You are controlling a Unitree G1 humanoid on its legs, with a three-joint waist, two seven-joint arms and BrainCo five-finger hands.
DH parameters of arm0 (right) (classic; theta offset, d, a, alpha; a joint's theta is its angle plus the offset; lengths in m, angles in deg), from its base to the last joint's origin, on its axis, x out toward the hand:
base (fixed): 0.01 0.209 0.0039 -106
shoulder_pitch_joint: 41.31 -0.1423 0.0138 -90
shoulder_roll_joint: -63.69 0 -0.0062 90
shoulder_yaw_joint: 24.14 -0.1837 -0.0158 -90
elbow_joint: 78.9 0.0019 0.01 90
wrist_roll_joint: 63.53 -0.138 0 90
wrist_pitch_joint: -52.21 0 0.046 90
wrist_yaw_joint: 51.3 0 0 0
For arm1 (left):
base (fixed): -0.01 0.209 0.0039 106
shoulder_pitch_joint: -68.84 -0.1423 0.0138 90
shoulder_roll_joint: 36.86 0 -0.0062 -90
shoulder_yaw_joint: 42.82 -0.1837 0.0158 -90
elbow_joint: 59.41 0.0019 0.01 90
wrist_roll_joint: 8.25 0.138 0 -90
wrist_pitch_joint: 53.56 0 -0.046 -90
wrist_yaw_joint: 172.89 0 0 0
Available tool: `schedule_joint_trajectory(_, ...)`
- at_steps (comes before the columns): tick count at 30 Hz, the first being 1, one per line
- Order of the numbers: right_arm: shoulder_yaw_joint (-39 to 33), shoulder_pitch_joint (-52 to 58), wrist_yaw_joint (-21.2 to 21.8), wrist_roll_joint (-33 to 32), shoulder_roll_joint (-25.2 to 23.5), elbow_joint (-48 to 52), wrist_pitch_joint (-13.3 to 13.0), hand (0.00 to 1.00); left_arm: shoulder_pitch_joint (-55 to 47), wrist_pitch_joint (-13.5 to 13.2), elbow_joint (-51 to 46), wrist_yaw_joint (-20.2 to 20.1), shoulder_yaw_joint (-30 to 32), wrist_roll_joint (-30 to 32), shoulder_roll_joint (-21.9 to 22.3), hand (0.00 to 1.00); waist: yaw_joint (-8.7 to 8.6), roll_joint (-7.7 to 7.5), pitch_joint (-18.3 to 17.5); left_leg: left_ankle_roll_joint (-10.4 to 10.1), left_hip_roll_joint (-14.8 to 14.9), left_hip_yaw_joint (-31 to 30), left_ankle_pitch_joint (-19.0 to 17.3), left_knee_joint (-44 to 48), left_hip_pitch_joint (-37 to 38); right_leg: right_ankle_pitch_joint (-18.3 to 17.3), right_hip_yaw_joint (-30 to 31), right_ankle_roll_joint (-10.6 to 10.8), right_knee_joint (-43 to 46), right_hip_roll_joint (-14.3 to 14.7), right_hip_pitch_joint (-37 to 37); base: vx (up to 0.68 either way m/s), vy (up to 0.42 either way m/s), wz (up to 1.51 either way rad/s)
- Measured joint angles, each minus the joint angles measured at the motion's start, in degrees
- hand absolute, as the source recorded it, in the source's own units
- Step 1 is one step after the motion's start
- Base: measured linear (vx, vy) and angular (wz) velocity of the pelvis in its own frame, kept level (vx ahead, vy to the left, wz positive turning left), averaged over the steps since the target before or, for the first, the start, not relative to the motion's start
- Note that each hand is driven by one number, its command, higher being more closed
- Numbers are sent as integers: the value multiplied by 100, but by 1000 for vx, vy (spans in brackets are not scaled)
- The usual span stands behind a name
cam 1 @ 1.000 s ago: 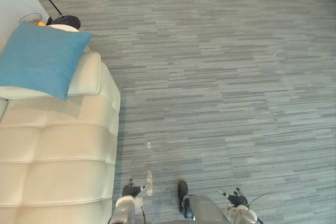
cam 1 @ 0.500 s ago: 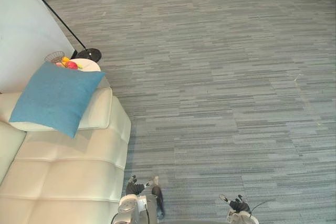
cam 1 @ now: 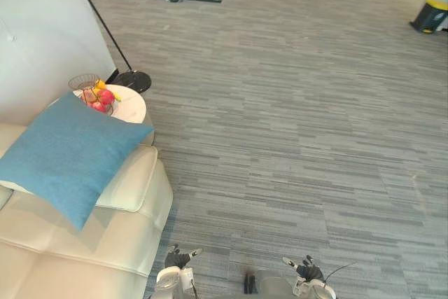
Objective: Pick up cushions and gather them together orderly.
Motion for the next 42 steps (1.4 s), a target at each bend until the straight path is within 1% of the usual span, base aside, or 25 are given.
schedule_joint_trajectory(2,-57,-7,-9,-6,34,-36,4,0,-20,-2,-10,16,9,2,27,0,12,63,33,-70,35,-187,128,267,-40,-236,-198,-146,257,-62,112,460,-256,80)
schedule_joint_trajectory(3,-34,4,-9,-8,74,-46,4,0,-33,-2,-9,15,3,10,24,0,-3,149,-4,-180,120,-289,231,706,-195,-281,-451,-215,218,-94,345,386,-259,116)
schedule_joint_trajectory(4,18,24,-3,-12,88,-46,7,0,22,-9,-11,-2,-11,9,20,0,-8,154,-5,-417,188,-242,386,1402,-549,-302,-649,-245,74,-155,600,354,-238,138)
schedule_joint_trajectory(5,36,44,-1,-27,73,-47,9,0,74,-15,-15,-11,-10,7,1,0,-15,104,27,-476,212,-153,494,1834,-787,-358,-752,-308,-59,-229,796,231,-170,163)
schedule_joint_trajectory(6,91,74,0,-53,50,-48,9,0,128,-25,-76,-25,-72,5,-3,0,-27,42,102,-392,332,231,468,2551,-1186,-494,-948,-335,-334,-328,1208,185,-147,148)
schedule_joint_trajectory(7,92,81,-2,-75,75,-65,8,0,150,-28,-77,-77,-198,3,4,0,-1,23,156,-363,492,597,405,2706,-1399,-507,-1217,-338,-452,-349,1429,154,-125,129)
schedule_joint_trajectory(10,141,74,-2,-228,88,5,6,0,111,-30,-155,-97,-342,0,-1,0,20,97,129,-169,421,1094,466,1913,-1607,-546,-1617,-278,-508,-437,1650,64,-34,80)
schedule_joint_trajectory(11,223,80,-1,-233,103,67,4,0,91,-34,-186,-98,-364,-2,2,0,35,119,134,-35,280,1145,700,1345,-1630,-719,-1643,-171,-480,-461,1675,36,38,44)
schedule_joint_trajectory(12,265,62,9,-232,120,78,0,0,57,-25,-166,-102,-373,-3,0,0,44,249,155,27,229,1100,939,923,-1692,-923,-1688,-128,-369,-391,1666,31,69,30)
schedule_joint_trajectory(15,546,80,-14,-223,112,72,2,0,23,-37,-229,-92,-335,-4,-50,0,49,78,101,87,16,1112,999,660,-1601,-1031,-1363,0,-315,-502,1626,58,96,18)
schedule_joint_trajectory(20,708,138,-8,-212,51,56,4,0,-72,-36,-244,-108,-331,0,-71,0,85,-50,-24,181,-161,1246,858,473,-1486,-958,-1116,201,-412,-627,1667,87,103,-7)
schedule_joint_trajectory(21,657,199,-1,-208,7,62,4,0,-84,-33,-236,-115,-334,0,-63,0,86,-145,-54,203,-342,1250,844,237,-1255,-1027,-835,321,97,-771,1556,153,101,19)
schedule_joint_trajectory(23,637,275,15,-201,34,106,-5,0,-90,-27,-229,-146,-371,0,-84,0,64,-300,-55,211,-522,1276,839,81,-927,-828,-261,552,1854,-899,922,147,74,30)
schedule_joint_trajectory(25,616,364,17,-199,50,131,-4,0,-68,-25,-241,-158,-383,-2,-146,0,22,-357,-11,279,-564,1042,757,61,-624,-191,68,466,3289,-788,285,127,-1,43)
schedule_joint_trajectory(27,607,448,21,-200,47,167,-3,0,-79,-15,-230,-159,-473,-3,-178,0,9,-366,-13,286,-482,860,717,27,-506,-368,101,428,3437,-645,63,155,-74,57)
schedule_joint_trajectory(28,495,482,24,-209,0,215,-33,0,-79,-18,-226,-162,-498,-11,-173,0,4,-359,-2,294,-397,794,724,-122,-400,-663,100,357,2964,-559,-74,213,-134,55)
schedule_joint_trajectory(30,432,463,38,-209,-2,201,-43,0,-75,-18,-203,-155,-495,-22,-144,0,-7,-308,-7,243,-239,704,694,-182,-374,-780,136,306,1795,-412,-73,217,-190,36)
schedule_joint_trajectory(32,431,421,47,-208,23,156,-54,0,-38,-21,-173,-128,-445,-23,-96,0,-5,-255,28,95,-83,611,607,-182,-386,-639,408,271,495,-184,36,223,-206,24)
schedule_joint_trajectory(33,415,380,53,-215,25,69,-70,0,-4,-22,-133,-114,-437,-24,-55,0,-8,-245,59,-84,-13,492,514,-157,-368,-130,617,299,-273,-91,236,341,-267,40)
schedule_joint_trajectory(34,357,330,60,-206,56,40,-63,0,17,-21,-24,-162,-491,-21,-37,0,-49,-132,107,-169,103,370,493,-129,-289,59,378,253,-327,-14,435,409,-301,45)
schedule_joint_trajectory(35,306,302,58,-204,63,39,-61,0,20,-22,-16,-206,-493,-21,-46,0,-50,-91,148,-163,140,363,534,-125,-248,33,270,202,-238,-16,446,396,-286,55)
schedule_joint_trajectory(36,236,288,59,-206,55,31,-50,0,32,-34,-62,-214,-357,-23,-14,0,-52,-106,201,-209,158,336,613,-140,-153,-216,174,21,70,-13,442,234,-172,38)
schedule_joint_trajectory(39,232,285,62,-200,115,-12,-39,0,-24,-36,-61,-207,-237,-19,11,0,-31,1,120,-311,249,154,763,-221,-111,-497,-164,-117,184,-21,551,263,-241,61)
schedule_joint_trajectory(41,235,280,66,-213,126,-40,-17,0,-56,-35,-84,-210,-251,-19,-3,0,-78,37,98,-325,307,24,796,394,-512,-617,-534,-186,17,-112,751,164,-169,109)
schedule_joint_trajectory(42,231,283,71,-215,116,-30,-10,0,25,-30,-119,-215,-285,-21,-33,0,-127,19,132,-330,391,76,803,1349,-1024,-630,-855,-198,-133,-199,957,60,-121,96)
